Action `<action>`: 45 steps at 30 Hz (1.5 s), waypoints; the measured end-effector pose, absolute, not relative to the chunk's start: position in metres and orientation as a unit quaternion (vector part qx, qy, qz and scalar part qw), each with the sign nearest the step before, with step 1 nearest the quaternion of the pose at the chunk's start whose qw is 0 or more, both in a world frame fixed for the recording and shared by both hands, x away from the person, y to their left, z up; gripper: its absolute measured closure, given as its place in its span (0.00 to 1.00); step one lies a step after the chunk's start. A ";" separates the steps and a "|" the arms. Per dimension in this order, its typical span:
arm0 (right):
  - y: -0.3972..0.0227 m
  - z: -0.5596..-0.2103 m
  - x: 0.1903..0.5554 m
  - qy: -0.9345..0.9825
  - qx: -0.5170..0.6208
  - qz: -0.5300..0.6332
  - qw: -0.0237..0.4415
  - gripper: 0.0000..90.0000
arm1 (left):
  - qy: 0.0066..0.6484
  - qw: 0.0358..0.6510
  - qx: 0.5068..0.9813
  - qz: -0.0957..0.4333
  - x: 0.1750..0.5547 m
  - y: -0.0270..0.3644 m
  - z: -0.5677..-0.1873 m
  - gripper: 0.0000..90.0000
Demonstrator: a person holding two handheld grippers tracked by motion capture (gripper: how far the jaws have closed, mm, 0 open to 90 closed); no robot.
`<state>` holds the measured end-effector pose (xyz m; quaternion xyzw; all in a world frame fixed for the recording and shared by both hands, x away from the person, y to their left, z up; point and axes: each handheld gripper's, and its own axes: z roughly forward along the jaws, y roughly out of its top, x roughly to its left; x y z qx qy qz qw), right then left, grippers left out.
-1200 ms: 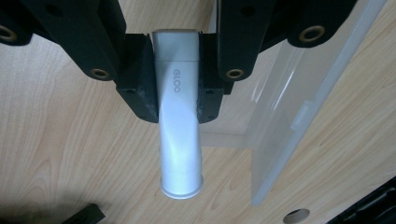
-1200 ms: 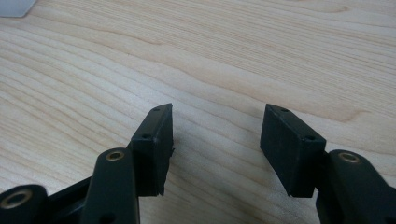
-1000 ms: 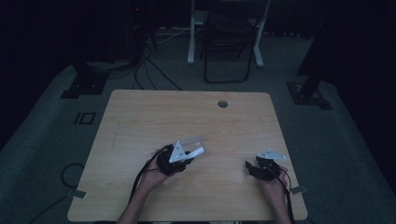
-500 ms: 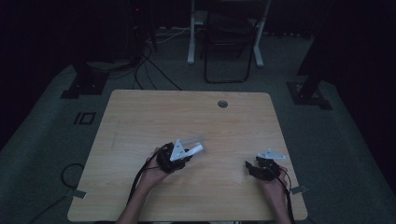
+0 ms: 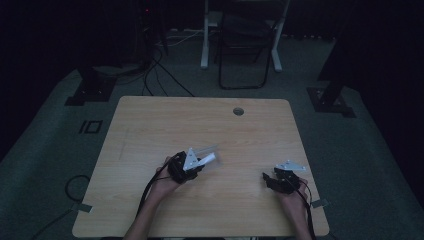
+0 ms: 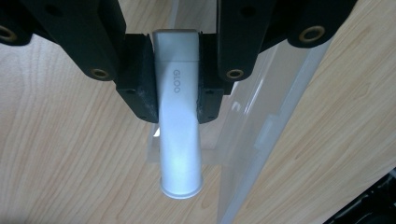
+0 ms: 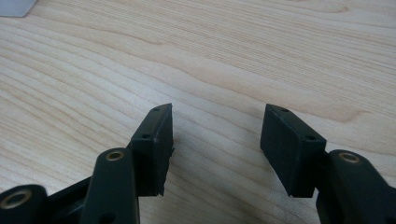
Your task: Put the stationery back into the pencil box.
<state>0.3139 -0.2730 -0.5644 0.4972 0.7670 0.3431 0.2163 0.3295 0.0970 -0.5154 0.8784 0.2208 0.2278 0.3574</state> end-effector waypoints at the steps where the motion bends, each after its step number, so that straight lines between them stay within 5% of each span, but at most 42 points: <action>1: -0.273 -0.564 0.314 0.767 0.497 0.343 0.216 0.49 | 0.221 0.356 0.879 0.228 0.330 0.097 -0.516 0.79; 45: -0.273 -0.565 0.315 0.768 0.495 0.344 0.216 0.48 | 0.234 0.329 0.885 0.233 0.338 0.106 -0.530 0.79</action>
